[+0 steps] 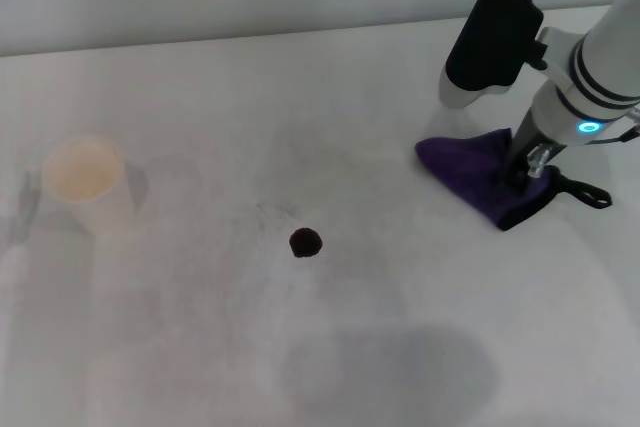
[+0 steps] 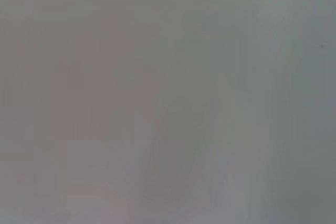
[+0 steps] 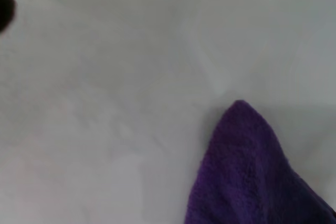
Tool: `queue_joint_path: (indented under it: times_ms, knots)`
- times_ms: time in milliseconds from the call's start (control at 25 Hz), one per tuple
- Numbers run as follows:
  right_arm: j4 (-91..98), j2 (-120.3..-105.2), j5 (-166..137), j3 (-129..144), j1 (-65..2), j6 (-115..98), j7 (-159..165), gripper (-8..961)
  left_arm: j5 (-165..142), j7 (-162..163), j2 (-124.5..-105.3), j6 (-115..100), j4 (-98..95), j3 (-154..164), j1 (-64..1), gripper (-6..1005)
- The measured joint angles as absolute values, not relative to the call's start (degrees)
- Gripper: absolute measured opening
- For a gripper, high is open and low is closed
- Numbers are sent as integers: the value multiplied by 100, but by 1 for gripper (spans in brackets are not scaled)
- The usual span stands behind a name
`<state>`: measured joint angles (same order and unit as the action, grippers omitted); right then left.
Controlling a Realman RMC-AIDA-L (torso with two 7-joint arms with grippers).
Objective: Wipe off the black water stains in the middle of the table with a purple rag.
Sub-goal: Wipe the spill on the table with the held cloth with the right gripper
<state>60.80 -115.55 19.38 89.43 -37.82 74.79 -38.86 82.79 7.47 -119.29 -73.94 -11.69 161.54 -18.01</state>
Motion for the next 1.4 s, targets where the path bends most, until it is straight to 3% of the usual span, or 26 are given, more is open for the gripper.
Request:
queue_joint_path:
  times_ms: [400,1400]
  knots:
    - [6151,-11583,3578,9266,-3801,7353,-4408,88,8288,747,-11924,-7381,-1080,16146,-1932,861]
    - [5436,-11603,4871,11235,-3747,4286,-4129,83,8288,747,-11918,-7329,-1081,16146,-2099,862]
